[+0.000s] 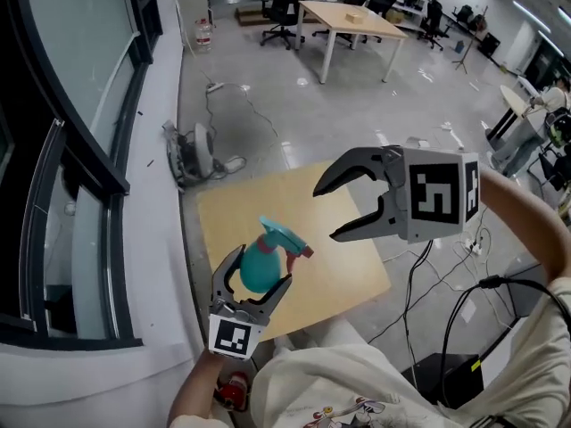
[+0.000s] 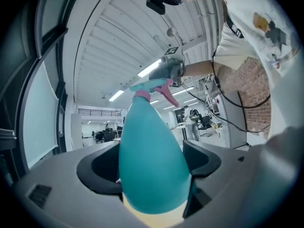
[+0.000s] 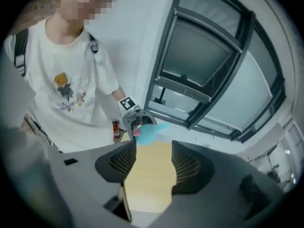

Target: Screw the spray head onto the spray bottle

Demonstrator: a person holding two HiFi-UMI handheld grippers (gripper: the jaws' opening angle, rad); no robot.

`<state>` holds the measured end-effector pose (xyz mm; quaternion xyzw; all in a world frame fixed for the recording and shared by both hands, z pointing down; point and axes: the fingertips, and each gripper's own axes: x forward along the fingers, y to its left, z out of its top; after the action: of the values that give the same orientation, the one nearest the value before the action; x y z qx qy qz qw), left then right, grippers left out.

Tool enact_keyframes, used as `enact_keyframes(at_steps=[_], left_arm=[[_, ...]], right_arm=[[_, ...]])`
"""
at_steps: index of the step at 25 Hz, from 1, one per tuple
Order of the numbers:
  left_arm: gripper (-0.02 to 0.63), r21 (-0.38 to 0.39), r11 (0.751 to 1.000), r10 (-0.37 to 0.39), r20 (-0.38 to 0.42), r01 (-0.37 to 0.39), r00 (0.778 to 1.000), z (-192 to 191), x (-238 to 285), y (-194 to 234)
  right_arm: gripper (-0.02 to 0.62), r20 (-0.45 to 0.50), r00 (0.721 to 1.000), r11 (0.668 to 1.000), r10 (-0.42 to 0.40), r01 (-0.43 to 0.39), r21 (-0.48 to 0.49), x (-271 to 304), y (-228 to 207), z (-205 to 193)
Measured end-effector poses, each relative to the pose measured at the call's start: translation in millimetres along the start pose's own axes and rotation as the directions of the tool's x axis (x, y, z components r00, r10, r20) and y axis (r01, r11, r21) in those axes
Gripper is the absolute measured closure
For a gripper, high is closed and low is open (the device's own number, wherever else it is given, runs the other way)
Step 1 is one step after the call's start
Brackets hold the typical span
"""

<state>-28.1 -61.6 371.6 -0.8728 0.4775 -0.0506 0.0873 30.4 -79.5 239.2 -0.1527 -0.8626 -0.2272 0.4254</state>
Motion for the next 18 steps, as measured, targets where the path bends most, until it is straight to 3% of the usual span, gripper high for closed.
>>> enact_keyframes(at_steps=[3,6,12,18], left_arm=[[0.198,0.044,0.998,-0.032,-0.039,0.034,0.999,-10,-8,-25],[0.198,0.067,0.997,-0.037,-0.053,0.040,0.998,-17,-15,-47],[0.198,0.051,0.997,-0.063,-0.022,0.064,0.998,-25,-20,-72],[0.198,0.091,0.989,-0.117,-0.027,0.119,0.993,-32,-23,-86]], right_arm=[[0.360,-0.015,1.000,0.987,-0.003,0.000,-0.162,18,14,1],[0.360,-0.027,1.000,0.952,0.011,-0.018,-0.305,36,37,7],[0.360,-0.130,0.988,0.832,0.080,-0.138,-0.538,53,83,5],[0.360,-0.250,0.966,0.726,0.063,-0.216,-0.653,57,102,-10]])
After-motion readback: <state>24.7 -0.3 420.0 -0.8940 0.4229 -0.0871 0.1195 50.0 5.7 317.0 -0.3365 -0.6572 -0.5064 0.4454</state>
